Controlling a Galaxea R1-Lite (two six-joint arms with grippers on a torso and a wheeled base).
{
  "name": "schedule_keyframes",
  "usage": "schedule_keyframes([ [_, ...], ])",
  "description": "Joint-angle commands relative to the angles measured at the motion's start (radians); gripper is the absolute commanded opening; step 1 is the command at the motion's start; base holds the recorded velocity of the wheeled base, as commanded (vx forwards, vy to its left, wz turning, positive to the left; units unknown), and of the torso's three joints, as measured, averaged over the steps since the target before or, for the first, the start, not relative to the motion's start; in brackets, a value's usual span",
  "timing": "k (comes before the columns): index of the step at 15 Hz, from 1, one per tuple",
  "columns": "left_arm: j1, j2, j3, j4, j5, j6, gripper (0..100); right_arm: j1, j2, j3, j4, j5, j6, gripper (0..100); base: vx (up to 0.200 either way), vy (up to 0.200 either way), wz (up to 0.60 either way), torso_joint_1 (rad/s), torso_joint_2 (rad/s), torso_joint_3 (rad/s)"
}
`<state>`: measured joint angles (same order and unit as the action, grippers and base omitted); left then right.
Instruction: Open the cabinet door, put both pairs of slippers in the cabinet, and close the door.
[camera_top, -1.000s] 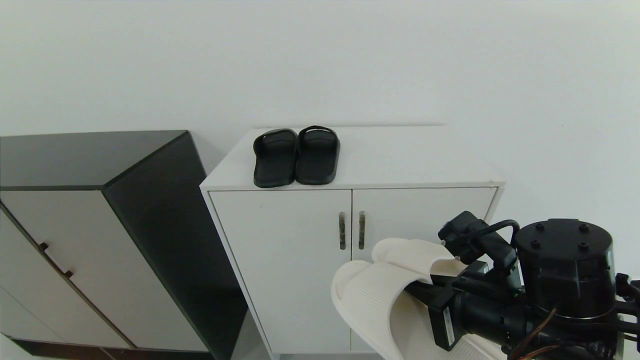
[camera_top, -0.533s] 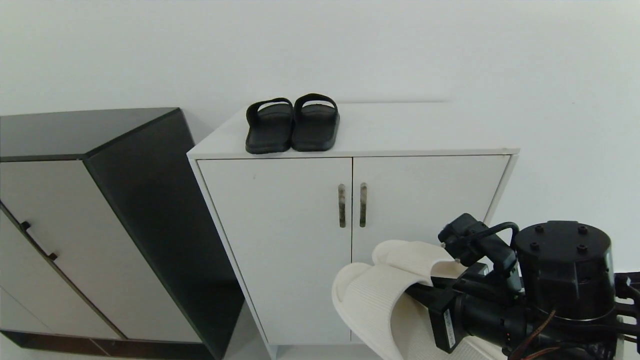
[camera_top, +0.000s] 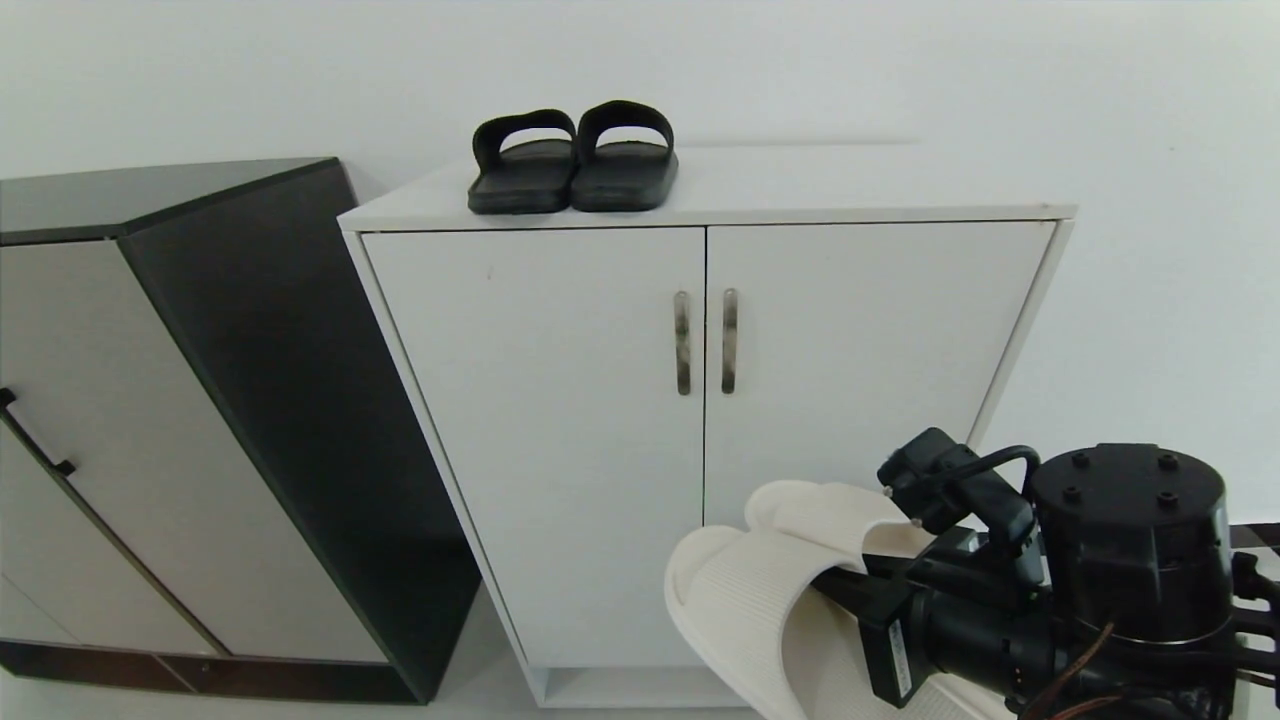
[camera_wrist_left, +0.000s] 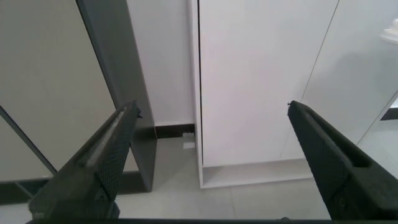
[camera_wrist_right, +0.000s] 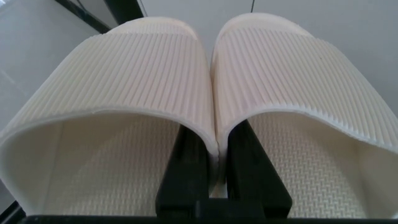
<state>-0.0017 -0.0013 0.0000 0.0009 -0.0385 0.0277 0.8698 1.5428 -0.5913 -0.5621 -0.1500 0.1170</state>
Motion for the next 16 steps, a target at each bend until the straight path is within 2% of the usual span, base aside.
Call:
schedule_keyframes([
  [1, 0.0, 0.001, 0.0, 0.001, 0.0, -0.002, 100, 0.0, -0.009, 0.004, -0.016, -0.002, 0.001, 0, 0.0, 0.0, 0.0, -0.066, 0.45, 0.378],
  [4, 0.0, 0.003, -0.005, -0.004, -0.001, 0.0, 100, 0.002, -0.015, 0.028, -0.035, 0.001, -0.008, 0, 0.0, 0.0, 0.0, -0.032, 0.45, 0.4],
  [5, 0.0, 0.037, -0.094, -0.002, -0.018, -0.038, 100, 0.0, -0.013, 0.03, -0.035, 0.003, -0.013, 0, 0.0, 0.0, 0.0, -0.017, 0.28, 0.266],
  [6, -0.001, 0.126, -0.19, 0.001, -0.06, -0.121, 100, 0.002, -0.012, 0.034, -0.035, 0.003, -0.014, 0, 0.0, 0.0, 0.0, -0.007, 0.17, 0.149],
  [7, -0.001, 0.239, -0.256, -0.004, -0.135, -0.152, 100, 0.002, -0.01, 0.034, -0.035, 0.003, -0.014, 0, 0.0, 0.0, 0.0, -0.002, 0.09, 0.095],
  [9, -0.001, 0.437, -0.31, -0.036, -0.256, -0.152, 100, 0.002, -0.01, 0.034, -0.035, 0.003, -0.016, 0, 0.0, 0.0, 0.0, 0.004, 0.03, 0.023],
  [10, -0.003, 0.578, -0.319, -0.124, -0.34, -0.147, 100, 0.002, -0.01, 0.039, -0.033, -0.002, -0.027, 0, 0.0, 0.0, 0.0, 0.0, 0.0, 0.0],
  [11, -0.006, 0.681, -0.319, -0.209, -0.393, -0.149, 100, 0.002, -0.013, 0.044, -0.035, -0.002, -0.033, 0, 0.0, 0.0, 0.0, 0.0, 0.0, 0.0],
  [12, -0.012, 0.777, -0.319, -0.286, -0.411, -0.149, 100, 0.002, -0.015, 0.044, -0.035, 0.0, -0.033, 0, 0.0, 0.0, 0.0, 0.0, 0.0, 0.0],
  [13, -0.032, 0.845, -0.321, -0.343, -0.411, -0.149, 100, 0.002, -0.016, 0.047, -0.035, 0.003, -0.033, 0, 0.0, 0.0, 0.0, 0.0, 0.0, 0.0],
  [14, -0.119, 0.943, -0.324, -0.432, -0.406, -0.149, 100, 0.002, -0.009, 0.051, -0.035, 0.004, -0.033, 0, 0.0, 0.0, 0.0, 0.0, 0.0, 0.0],
  [15, -0.176, 1.009, -0.341, -0.483, -0.393, -0.147, 100, 0.002, -0.001, 0.053, -0.035, 0.004, -0.031, 0, 0.0, 0.0, 0.0, 0.0, 0.0, 0.0],
  [16, -0.241, 1.083, -0.377, -0.518, -0.343, -0.146, 100, 0.002, 0.005, 0.053, -0.036, 0.004, -0.031, 0, 0.0, 0.0, 0.0, 0.0, 0.0, 0.0],
])
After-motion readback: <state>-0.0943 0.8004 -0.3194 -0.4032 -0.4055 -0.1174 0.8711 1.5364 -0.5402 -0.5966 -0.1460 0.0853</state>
